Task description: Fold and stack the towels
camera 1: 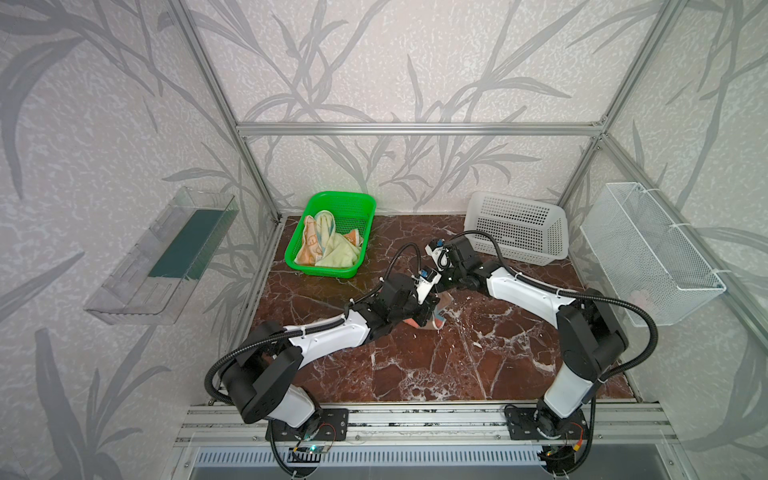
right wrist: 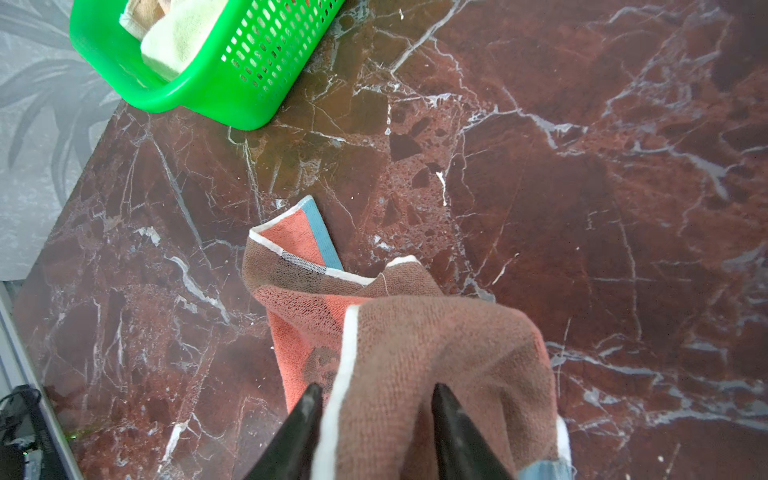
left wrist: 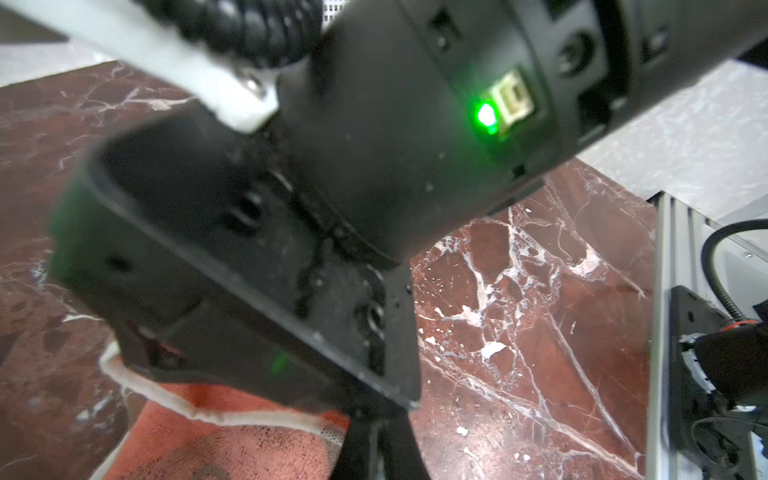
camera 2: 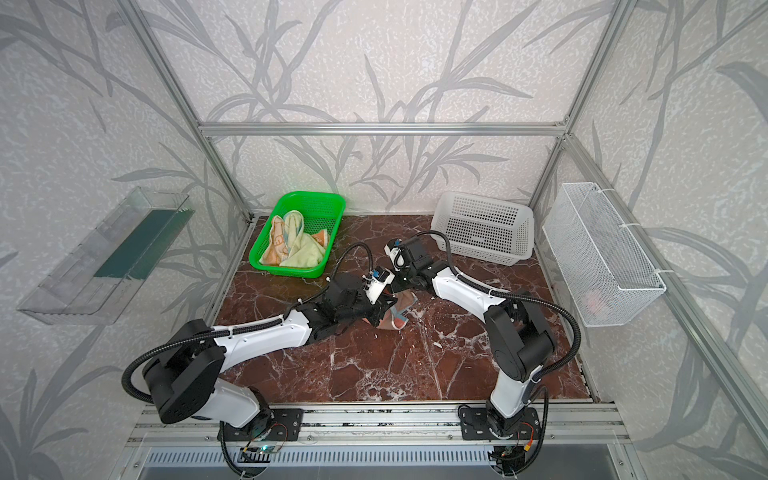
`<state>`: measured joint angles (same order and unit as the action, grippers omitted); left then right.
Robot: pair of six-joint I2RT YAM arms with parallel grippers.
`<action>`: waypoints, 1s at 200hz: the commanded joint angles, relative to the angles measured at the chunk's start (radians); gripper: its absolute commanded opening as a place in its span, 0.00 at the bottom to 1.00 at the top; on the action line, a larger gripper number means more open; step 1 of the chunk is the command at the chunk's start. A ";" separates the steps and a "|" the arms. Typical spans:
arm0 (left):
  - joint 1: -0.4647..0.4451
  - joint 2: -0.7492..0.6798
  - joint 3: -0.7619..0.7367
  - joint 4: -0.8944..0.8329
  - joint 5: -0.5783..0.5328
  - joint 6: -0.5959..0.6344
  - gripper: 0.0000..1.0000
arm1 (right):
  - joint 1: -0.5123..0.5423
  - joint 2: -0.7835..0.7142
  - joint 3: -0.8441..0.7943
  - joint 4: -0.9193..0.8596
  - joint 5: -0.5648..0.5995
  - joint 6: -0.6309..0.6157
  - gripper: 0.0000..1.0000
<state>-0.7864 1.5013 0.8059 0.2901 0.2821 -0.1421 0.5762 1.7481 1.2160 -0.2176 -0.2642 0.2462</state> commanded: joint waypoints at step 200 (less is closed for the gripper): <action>0.111 -0.101 0.165 -0.502 -0.722 -0.242 0.00 | -0.097 -0.187 -0.176 0.168 0.469 -0.320 0.96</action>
<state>-0.7136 1.3720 0.9195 -0.1646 -0.3737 -0.3531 0.5194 1.5185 0.9550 0.0658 0.0654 -0.0975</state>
